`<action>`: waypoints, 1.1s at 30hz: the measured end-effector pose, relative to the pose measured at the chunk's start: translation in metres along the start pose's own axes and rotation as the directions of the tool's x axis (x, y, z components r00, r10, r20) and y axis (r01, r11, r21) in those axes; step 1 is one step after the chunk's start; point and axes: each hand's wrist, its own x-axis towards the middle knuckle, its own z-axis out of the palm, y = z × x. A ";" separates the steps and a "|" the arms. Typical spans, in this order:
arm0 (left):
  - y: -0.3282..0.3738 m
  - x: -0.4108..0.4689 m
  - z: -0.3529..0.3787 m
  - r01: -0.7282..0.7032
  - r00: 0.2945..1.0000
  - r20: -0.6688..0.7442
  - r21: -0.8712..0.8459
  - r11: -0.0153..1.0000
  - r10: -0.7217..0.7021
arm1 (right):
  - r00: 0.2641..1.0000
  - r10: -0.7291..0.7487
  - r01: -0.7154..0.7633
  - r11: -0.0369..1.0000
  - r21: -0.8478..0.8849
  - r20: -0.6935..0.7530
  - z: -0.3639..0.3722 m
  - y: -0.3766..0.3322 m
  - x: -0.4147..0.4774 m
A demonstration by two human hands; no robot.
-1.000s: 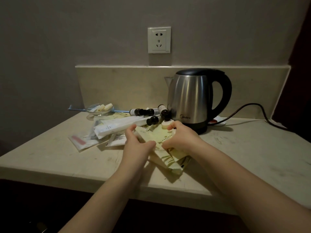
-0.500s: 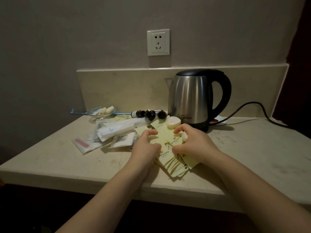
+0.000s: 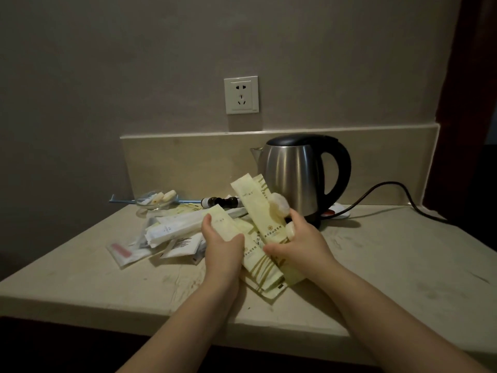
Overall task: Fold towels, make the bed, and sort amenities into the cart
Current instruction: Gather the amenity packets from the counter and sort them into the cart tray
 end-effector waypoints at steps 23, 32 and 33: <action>-0.006 0.007 0.074 -0.103 0.964 -0.254 -0.073 0.992 0.081 | 0.988 0.048 -0.071 0.986 -0.154 -0.146 0.013 -0.003 0.000; -0.007 0.013 0.073 -0.112 0.949 -0.311 -0.168 0.979 0.055 | 0.985 0.059 -0.046 0.996 0.082 -0.164 0.000 0.005 0.008; -0.007 0.015 0.073 -0.114 0.945 -0.323 -0.164 0.980 0.056 | 0.982 0.058 -0.041 0.995 0.096 -0.181 0.002 0.006 0.009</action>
